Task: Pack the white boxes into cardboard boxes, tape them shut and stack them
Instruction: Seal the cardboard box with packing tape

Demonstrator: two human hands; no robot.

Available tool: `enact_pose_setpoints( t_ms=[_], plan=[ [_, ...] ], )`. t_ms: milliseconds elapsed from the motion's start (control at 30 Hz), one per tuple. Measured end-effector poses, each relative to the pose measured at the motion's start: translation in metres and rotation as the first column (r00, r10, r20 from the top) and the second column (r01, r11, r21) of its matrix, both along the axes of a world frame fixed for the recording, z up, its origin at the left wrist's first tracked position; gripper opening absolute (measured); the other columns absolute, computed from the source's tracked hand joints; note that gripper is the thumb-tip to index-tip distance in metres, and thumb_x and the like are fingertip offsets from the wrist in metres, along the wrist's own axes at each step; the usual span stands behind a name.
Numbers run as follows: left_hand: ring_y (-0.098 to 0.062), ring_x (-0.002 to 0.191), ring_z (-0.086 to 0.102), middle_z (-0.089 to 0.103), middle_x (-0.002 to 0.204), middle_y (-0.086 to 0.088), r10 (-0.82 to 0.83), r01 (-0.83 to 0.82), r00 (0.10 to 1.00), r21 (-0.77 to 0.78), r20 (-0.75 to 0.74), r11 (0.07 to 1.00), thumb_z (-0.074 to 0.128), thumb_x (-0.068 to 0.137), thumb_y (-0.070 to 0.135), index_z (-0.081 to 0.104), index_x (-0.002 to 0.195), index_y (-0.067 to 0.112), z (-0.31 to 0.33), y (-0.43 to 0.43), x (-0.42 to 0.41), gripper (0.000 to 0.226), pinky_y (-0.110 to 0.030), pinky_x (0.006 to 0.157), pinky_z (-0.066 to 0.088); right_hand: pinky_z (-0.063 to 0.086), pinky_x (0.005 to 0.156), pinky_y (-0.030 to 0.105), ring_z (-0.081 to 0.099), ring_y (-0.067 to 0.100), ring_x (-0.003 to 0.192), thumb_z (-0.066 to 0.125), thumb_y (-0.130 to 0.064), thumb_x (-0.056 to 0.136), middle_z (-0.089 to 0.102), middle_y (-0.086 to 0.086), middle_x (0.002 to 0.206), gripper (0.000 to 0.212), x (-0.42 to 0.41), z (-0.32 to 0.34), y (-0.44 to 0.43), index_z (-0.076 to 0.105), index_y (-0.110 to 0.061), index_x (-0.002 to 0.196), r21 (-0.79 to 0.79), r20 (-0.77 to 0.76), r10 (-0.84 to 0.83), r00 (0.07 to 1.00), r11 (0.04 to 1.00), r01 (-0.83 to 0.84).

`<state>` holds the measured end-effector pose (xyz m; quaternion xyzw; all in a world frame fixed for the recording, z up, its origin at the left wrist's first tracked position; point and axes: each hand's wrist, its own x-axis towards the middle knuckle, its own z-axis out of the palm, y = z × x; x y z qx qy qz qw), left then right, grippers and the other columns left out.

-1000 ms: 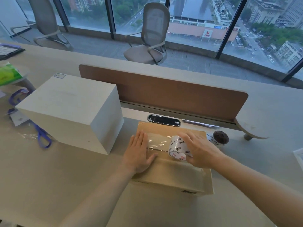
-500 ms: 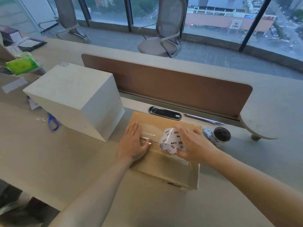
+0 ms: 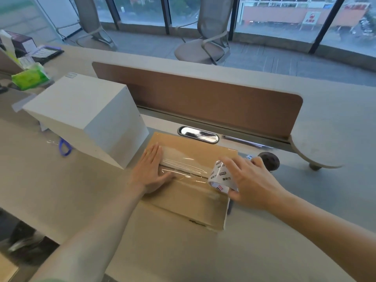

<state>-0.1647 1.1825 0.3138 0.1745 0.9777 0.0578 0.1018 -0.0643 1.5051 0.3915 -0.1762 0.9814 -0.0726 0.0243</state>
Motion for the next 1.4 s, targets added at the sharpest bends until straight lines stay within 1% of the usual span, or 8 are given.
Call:
enact_pose_setpoints(
  t_ms=[300,500,667,833,967,1033,1200,1400],
  plan=[
    [-0.01,0.147,-0.027,-0.028,0.162,0.003,0.004,-0.003,1.0,-0.08,0.017,0.997,0.003,0.068,0.096,-0.018,0.156,0.015,0.007,0.003,0.001,0.122,-0.027,0.119,-0.017,0.04,0.083,0.035,0.059,0.02,0.093,0.05,-0.069,0.082,0.057,-0.003,0.111,0.074,0.011,0.004,0.024,0.032,-0.028,0.14,0.065,-0.055,-0.047,0.997,0.997,0.05],
    [-0.012,0.149,-0.026,-0.029,0.162,0.002,-0.001,0.005,0.999,-0.101,0.042,0.995,-0.001,0.062,0.102,-0.019,0.156,0.013,0.006,0.004,0.0,0.13,-0.03,0.122,-0.014,0.046,0.065,0.035,0.058,0.024,0.074,0.076,-0.034,0.064,0.055,0.002,0.095,0.078,0.04,-0.011,0.081,0.047,-0.032,0.137,0.074,-0.026,-0.092,0.995,0.993,0.093],
    [-0.012,0.149,-0.025,-0.028,0.162,0.0,0.005,0.0,0.999,-0.109,0.046,0.994,-0.004,0.058,0.102,-0.018,0.156,0.012,0.008,0.007,0.001,0.134,-0.029,0.121,-0.015,0.054,0.065,0.04,0.056,0.026,0.075,0.078,-0.029,0.065,0.052,0.006,0.098,0.083,0.051,-0.023,0.088,0.044,-0.037,0.14,0.013,-0.007,-0.085,0.996,0.996,0.085],
    [-0.012,0.149,-0.025,-0.027,0.163,0.002,0.008,-0.005,0.999,-0.09,0.035,0.996,0.001,0.061,0.102,-0.017,0.157,0.014,0.004,0.005,0.001,0.131,-0.03,0.122,-0.012,0.054,0.061,0.034,0.058,0.024,0.077,0.081,-0.028,0.065,0.052,0.005,0.1,0.087,0.053,-0.034,0.089,0.041,-0.036,0.142,-0.033,0.01,-0.125,0.992,0.992,0.125],
    [-0.011,0.149,-0.025,-0.028,0.163,0.003,0.002,0.001,1.0,-0.109,0.023,0.994,0.002,0.064,0.101,-0.019,0.156,0.015,0.002,0.004,0.0,0.127,-0.031,0.123,-0.01,0.052,0.082,0.032,0.054,0.023,0.107,0.073,-0.023,0.077,0.047,0.003,0.122,0.092,0.054,-0.046,0.087,0.023,-0.027,0.154,-0.12,0.128,-0.204,0.971,0.968,0.219],
    [-0.011,0.149,-0.026,-0.028,0.163,0.004,-0.002,0.004,1.0,-0.108,0.015,0.994,0.003,0.066,0.1,-0.02,0.156,0.017,0.002,0.003,0.0,0.124,-0.031,0.123,-0.01,0.047,0.091,0.028,0.047,0.021,0.115,0.07,-0.016,0.079,0.041,-0.001,0.128,0.085,0.053,-0.05,0.084,0.026,-0.02,0.152,-0.211,0.209,-0.268,0.94,0.927,0.311],
    [-0.017,0.15,-0.027,-0.027,0.163,-0.002,-0.019,0.02,1.0,-0.102,0.011,0.995,0.002,0.066,0.099,-0.02,0.156,0.025,0.003,0.004,0.002,0.119,-0.034,0.123,-0.011,0.04,0.081,0.022,0.043,0.011,0.103,0.071,-0.007,0.078,0.033,-0.009,0.122,0.071,0.054,-0.055,0.076,0.036,-0.02,0.138,-0.312,0.329,-0.349,0.878,0.837,0.449],
    [-0.023,0.149,-0.028,-0.029,0.162,-0.01,-0.027,0.031,0.999,-0.179,0.024,0.983,0.008,0.074,0.093,-0.024,0.155,0.022,0.003,0.006,0.002,0.112,-0.04,0.124,-0.009,0.041,0.077,0.021,0.045,0.012,0.1,0.071,-0.007,0.079,0.033,-0.01,0.114,0.068,0.056,-0.054,0.074,0.037,-0.018,0.137,-0.306,0.279,-0.393,0.876,0.829,0.469]
  ],
)
